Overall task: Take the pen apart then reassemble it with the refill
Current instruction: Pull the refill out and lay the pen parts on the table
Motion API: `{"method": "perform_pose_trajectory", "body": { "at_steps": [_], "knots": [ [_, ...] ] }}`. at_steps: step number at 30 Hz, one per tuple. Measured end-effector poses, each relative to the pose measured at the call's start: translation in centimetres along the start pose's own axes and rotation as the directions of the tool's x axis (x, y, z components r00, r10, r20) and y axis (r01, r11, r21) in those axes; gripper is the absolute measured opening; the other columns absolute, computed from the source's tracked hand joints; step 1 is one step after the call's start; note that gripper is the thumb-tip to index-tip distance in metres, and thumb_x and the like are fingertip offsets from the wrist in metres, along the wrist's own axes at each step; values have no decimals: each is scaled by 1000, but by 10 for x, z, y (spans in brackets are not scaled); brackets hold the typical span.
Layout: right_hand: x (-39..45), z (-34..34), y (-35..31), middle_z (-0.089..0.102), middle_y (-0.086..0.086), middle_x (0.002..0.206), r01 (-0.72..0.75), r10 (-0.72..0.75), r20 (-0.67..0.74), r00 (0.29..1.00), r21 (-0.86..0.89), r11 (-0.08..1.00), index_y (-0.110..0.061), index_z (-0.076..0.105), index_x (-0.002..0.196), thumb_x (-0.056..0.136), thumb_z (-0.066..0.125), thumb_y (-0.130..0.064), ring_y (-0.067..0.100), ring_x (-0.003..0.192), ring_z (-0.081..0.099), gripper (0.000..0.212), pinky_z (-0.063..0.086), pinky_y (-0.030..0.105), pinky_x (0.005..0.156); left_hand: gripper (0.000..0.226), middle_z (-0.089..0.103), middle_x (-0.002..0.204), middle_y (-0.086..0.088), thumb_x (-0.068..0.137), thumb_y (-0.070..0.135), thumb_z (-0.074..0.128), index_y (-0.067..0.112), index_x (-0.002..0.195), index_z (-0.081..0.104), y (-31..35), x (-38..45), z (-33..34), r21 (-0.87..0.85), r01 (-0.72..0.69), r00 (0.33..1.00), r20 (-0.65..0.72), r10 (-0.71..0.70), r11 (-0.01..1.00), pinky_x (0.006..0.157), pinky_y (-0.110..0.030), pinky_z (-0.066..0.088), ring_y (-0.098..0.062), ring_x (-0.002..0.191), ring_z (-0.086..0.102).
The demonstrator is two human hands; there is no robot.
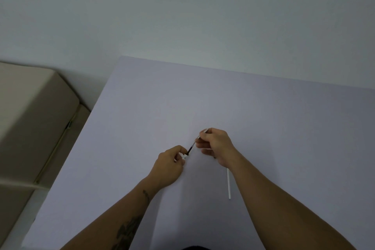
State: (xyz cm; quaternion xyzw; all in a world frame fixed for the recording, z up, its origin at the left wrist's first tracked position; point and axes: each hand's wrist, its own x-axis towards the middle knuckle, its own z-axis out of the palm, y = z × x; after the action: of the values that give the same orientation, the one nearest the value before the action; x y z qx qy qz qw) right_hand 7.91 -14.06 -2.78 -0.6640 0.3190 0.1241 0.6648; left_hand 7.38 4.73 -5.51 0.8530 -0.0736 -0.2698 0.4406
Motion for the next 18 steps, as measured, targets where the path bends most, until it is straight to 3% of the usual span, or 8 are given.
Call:
{"method": "perform_pose_trajectory", "body": {
  "at_steps": [2, 4, 6, 8, 10, 12, 14, 18],
  "knots": [
    [4, -3, -1, 77, 6, 82, 8, -1, -103, 995, 74, 997, -10, 71, 86, 91, 62, -15, 14, 67, 71, 12, 54, 25, 53, 31, 66, 86, -4, 91, 13, 52, 43, 89, 61, -2, -1, 0, -10, 7, 1000, -7, -7, 1000, 78, -42, 57, -28, 83, 68],
    [8, -5, 2, 71, 7, 72, 19, -23, -212, 977, -21, 1000, -8, 71, 76, 85, 63, -11, 17, 60, 63, 12, 50, 26, 53, 28, 65, 85, -4, 91, 14, 51, 39, 91, 62, -4, -2, 0, -37, 24, 999, -22, -25, 999, 72, -43, 58, -30, 83, 68],
    [10, -6, 7, 60, 8, 63, 10, -76, -201, 977, -311, 950, -5, 68, 67, 77, 63, -10, 21, 57, 52, 12, 42, 30, 54, 27, 65, 83, -3, 91, 15, 52, 39, 90, 63, -6, -3, 0, -52, 42, 998, -48, -44, 998, 68, -43, 58, -30, 82, 68],
    [10, -2, 12, 51, 7, 60, 12, -108, -125, 986, -596, 803, -10, 59, 61, 75, 65, -13, 22, 56, 45, 15, 36, 29, 55, 25, 65, 82, 0, 90, 17, 54, 41, 88, 62, -9, -4, 0, -47, 59, 995, -72, -62, 997, 69, -43, 59, -26, 80, 69],
    [11, 5, 17, 49, 5, 58, 11, -137, -102, 985, -763, 647, -13, 49, 58, 76, 64, -19, 24, 54, 46, 24, 33, 25, 51, 24, 66, 82, 2, 89, 19, 56, 42, 86, 61, -11, -5, 0, -36, 65, 993, -91, -68, 997, 72, -43, 61, -23, 78, 69],
    [14, 12, 23, 52, 4, 64, 15, -177, -90, 980, -857, 516, -16, 43, 60, 77, 60, -22, 27, 62, 52, 25, 33, 25, 52, 24, 66, 82, 3, 89, 19, 57, 42, 84, 60, -13, -7, -1, -22, 70, 992, -107, -72, 997, 76, -41, 61, -21, 77, 69],
    [17, 17, 28, 62, 8, 82, 25, -219, -73, 973, -910, 413, -15, 48, 70, 79, 57, -25, 31, 81, 61, 16, 38, 28, 62, 23, 66, 83, 3, 89, 19, 58, 42, 84, 60, -15, -9, -2, -11, 83, 990, -115, -84, 997, 78, -40, 60, -21, 78, 69],
    [20, 22, 34, 65, 8, 99, 35, -298, -71, 952, -942, 333, -17, 47, 78, 82, 57, -28, 32, 96, 61, 16, 37, 31, 68, 15, 67, 82, 2, 87, 19, 60, 34, 88, 64, -17, -13, -3, -12, 95, 986, -134, -95, 995, 75, -39, 59, -22, 78, 68]
  ]
}}
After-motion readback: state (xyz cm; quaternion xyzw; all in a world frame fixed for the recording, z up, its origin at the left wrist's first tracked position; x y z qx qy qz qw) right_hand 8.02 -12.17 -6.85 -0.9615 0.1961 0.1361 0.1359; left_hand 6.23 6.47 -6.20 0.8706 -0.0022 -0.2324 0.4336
